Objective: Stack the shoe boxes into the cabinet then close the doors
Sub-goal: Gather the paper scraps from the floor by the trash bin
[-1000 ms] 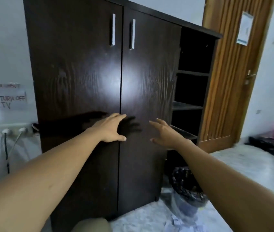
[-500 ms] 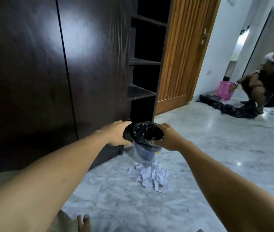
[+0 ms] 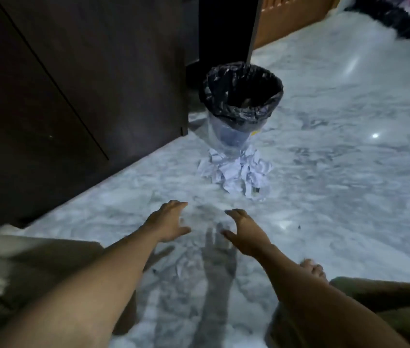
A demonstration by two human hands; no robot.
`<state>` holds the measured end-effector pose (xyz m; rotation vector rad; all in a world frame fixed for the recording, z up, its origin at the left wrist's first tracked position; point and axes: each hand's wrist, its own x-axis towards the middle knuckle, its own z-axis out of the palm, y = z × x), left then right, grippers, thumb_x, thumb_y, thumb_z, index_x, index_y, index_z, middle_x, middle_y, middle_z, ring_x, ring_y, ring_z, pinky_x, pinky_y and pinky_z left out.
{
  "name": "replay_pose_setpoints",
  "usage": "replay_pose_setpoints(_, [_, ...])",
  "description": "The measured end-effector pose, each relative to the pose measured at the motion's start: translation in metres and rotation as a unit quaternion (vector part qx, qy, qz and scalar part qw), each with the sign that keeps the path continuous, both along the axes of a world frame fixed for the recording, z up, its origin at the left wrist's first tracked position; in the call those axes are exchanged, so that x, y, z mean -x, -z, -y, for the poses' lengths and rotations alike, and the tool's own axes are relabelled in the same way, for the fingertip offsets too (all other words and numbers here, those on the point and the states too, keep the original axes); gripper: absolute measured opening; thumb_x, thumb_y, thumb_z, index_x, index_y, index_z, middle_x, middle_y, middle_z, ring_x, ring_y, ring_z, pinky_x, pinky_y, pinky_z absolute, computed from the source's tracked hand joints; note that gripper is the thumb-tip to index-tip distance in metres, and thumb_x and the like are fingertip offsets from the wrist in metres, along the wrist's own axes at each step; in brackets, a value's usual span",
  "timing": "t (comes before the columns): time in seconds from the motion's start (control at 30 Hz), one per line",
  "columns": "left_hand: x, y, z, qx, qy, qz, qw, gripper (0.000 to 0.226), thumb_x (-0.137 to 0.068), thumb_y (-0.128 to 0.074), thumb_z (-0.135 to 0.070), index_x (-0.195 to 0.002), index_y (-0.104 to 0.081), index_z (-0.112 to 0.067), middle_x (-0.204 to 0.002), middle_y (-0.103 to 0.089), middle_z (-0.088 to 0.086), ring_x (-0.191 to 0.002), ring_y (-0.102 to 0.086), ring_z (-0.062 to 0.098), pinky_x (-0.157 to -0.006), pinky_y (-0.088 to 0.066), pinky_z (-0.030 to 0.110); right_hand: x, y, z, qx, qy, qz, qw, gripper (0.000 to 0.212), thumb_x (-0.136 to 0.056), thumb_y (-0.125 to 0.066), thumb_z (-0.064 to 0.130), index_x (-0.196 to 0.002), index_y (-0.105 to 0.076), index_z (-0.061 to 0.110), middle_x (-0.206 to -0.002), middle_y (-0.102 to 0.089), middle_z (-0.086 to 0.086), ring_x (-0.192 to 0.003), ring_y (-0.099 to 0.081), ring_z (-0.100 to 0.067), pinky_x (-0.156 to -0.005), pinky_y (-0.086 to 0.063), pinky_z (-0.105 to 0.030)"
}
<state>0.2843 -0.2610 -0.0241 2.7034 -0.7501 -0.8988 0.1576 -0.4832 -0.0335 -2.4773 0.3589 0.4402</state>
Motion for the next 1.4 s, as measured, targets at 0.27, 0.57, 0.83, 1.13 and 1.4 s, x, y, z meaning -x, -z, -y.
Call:
replay_pose_setpoints(0.27, [0.008,0.07,-0.013,-0.039,0.032,0.041,0.998,0.077,-0.094,-0.048,-0.058,-0.157,-0.01,-0.033,-0.167,0.003,-0.002,-0.152,0.0,0.028,-0.12,-0.017,0.053,0.018,0.063,-0.066,0.014,-0.109,0.027,0.994,0.045,-0.095,-0.056,0.039,-0.137,-0.053,0.023,-0.136,-0.053,-0.002,-0.124,-0.049,-0.023,-0.096,-0.045,-0.037])
replay_pose_setpoints(0.57, [0.017,0.111,-0.031,-0.04,0.025,0.043,0.998,0.079,-0.095,-0.032,-0.068,-0.155,0.012,-0.04,-0.161,0.028,-0.006,-0.147,0.029,0.025,-0.12,0.01,0.054,0.03,0.092,-0.111,0.018,-0.135,0.095,0.986,0.048,-0.087,-0.048,0.058,-0.114,-0.068,0.024,-0.107,-0.061,-0.001,-0.1,-0.053,-0.025,-0.078,-0.043,-0.038])
replay_pose_setpoints(0.83, [0.015,0.113,-0.031,-0.021,0.026,0.036,0.999,0.079,-0.096,-0.034,-0.067,-0.155,0.012,-0.04,-0.161,0.029,-0.006,-0.146,0.032,0.025,-0.118,0.013,0.054,0.028,0.104,-0.129,0.029,-0.142,0.128,0.981,0.025,-0.09,-0.055,0.044,-0.105,-0.073,0.035,-0.097,-0.053,0.002,-0.094,-0.048,-0.026,-0.076,-0.036,-0.04])
replay_pose_setpoints(1.13, [0.015,0.128,-0.026,-0.015,0.039,0.147,0.988,0.079,-0.091,-0.018,-0.074,-0.158,-0.003,-0.035,-0.166,0.007,0.0,-0.151,0.013,0.032,-0.118,0.0,0.064,0.011,0.12,-0.053,0.081,0.109,0.125,0.983,0.021,-0.089,-0.062,0.042,-0.106,-0.072,0.035,-0.099,-0.057,0.008,-0.1,-0.048,-0.02,-0.085,-0.031,-0.04])
replay_pose_setpoints(1.4, [-0.015,0.141,0.025,0.002,-0.014,0.168,0.986,0.084,-0.088,-0.022,-0.079,-0.157,-0.003,-0.036,-0.166,0.009,-0.003,-0.15,0.018,0.035,-0.113,0.005,0.071,-0.039,0.115,0.044,0.099,0.396,0.102,0.907,0.02,-0.091,-0.061,0.041,-0.101,-0.074,0.03,-0.109,-0.062,0.003,-0.111,-0.049,-0.024,-0.093,-0.025,-0.04])
